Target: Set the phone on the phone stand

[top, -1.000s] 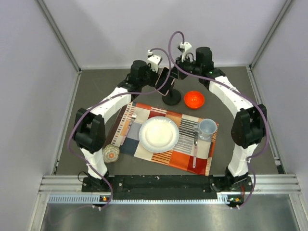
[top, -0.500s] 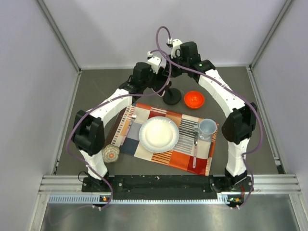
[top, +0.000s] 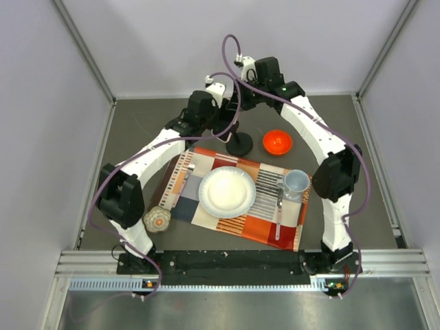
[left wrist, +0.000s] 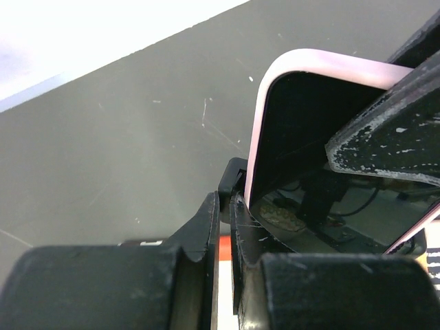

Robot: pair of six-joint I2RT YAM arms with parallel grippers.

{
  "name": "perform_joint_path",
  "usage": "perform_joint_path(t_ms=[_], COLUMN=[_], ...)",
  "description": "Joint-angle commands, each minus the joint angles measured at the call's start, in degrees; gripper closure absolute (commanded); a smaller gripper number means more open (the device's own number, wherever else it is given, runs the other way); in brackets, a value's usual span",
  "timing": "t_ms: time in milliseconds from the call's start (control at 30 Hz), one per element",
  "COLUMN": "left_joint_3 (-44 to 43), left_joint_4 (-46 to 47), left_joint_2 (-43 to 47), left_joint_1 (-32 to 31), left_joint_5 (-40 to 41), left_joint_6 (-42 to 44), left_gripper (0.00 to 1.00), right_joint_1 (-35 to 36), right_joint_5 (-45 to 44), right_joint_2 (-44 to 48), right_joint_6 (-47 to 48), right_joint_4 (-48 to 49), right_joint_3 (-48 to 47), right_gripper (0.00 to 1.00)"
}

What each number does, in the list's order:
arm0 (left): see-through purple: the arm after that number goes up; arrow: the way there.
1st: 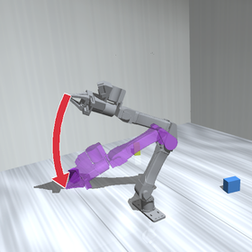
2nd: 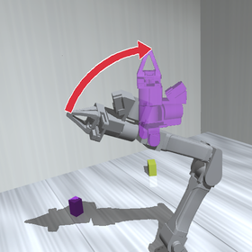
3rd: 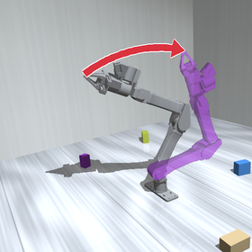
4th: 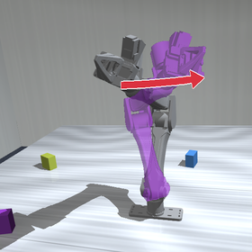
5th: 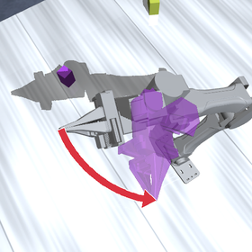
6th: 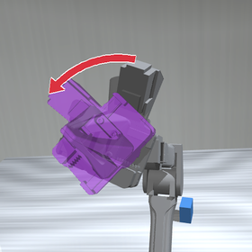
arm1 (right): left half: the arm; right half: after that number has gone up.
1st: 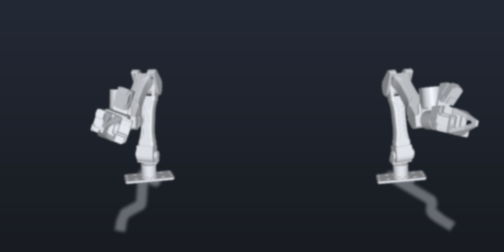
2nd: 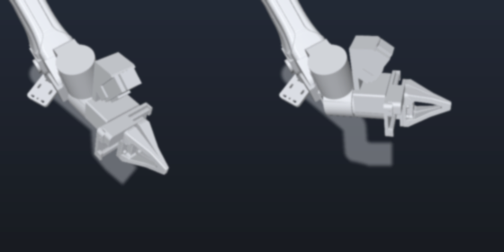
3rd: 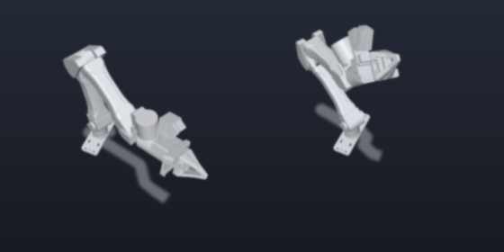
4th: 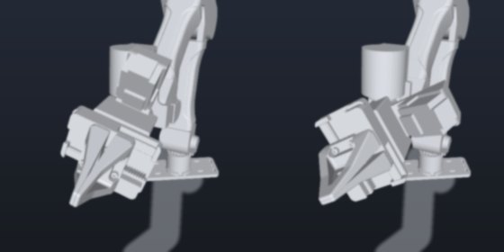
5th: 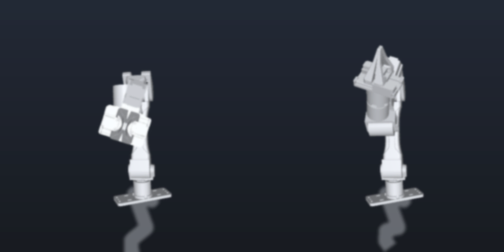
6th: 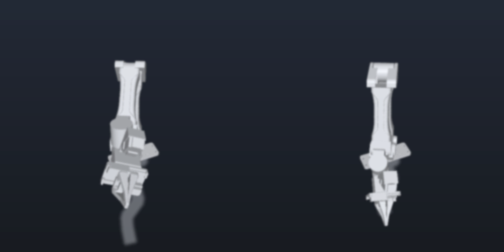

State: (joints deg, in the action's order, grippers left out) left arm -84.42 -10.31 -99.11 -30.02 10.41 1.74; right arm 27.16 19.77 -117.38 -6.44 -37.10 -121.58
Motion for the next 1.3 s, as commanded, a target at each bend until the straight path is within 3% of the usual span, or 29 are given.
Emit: perform_joint_path(t_ms=[0, 267, 500, 700, 1000, 1133, 1200, 1267], left_joint_3=[-7.2, -12.2, -15.6, -20.4, -35.6, -33.1, -30.8, -30.8], left_joint_4=[-1.9, -0.6, -3.8, -13.6, -29.8, -28.2, -25.9, -26.0], left_joint_2=[6.4, 3.5, 1.4, 0.8, -6.3, -4.9, -3.2, -2.6], left_joint_1=[0.6, 0.5, 0.5, -0.6, -4.1, -4.3, -5.0, -5.2], left_joint_5=[5.1, 7.0, 4.4, 6.5, 17.4, 18.0, 18.6, 17.5], left_joint_6=[-0.9, -0.2, 0.9, 0.5, 1.8, 0.0, 0.1, -0.7], left_gripper=[1.00, 1.00, 1.00, 1.00, 0.99, 0.80, 0.63, 0.55], right_joint_1=[-5.7, -7.0, -7.8, -7.4, -6.9, -6.8, -6.6, -6.5], right_joint_5=[-18.0, -10.6, -6.9, -9.7, -9.1, -4.0, -1.5, 0.5], right_joint_2=[-6.1, -9.2, -10.9, -10.8, -11.3, -11.9, -12.0, -12.0], right_joint_6=[6.2, 10.9, 14.4, 15.3, 15.7, 15.3, 15.1, 15.4], right_joint_4=[-1.3, 6.9, 6.8, 6.9, 6.5, 6.1, 5.6, 5.6], right_joint_3=[-1.6, -1.7, -0.7, 2.4, 0.8, -0.5, -1.0, -0.9], right_gripper=[1.00, 1.00, 1.00, 1.00, 1.00, 1.00, 1.00, 1.00])
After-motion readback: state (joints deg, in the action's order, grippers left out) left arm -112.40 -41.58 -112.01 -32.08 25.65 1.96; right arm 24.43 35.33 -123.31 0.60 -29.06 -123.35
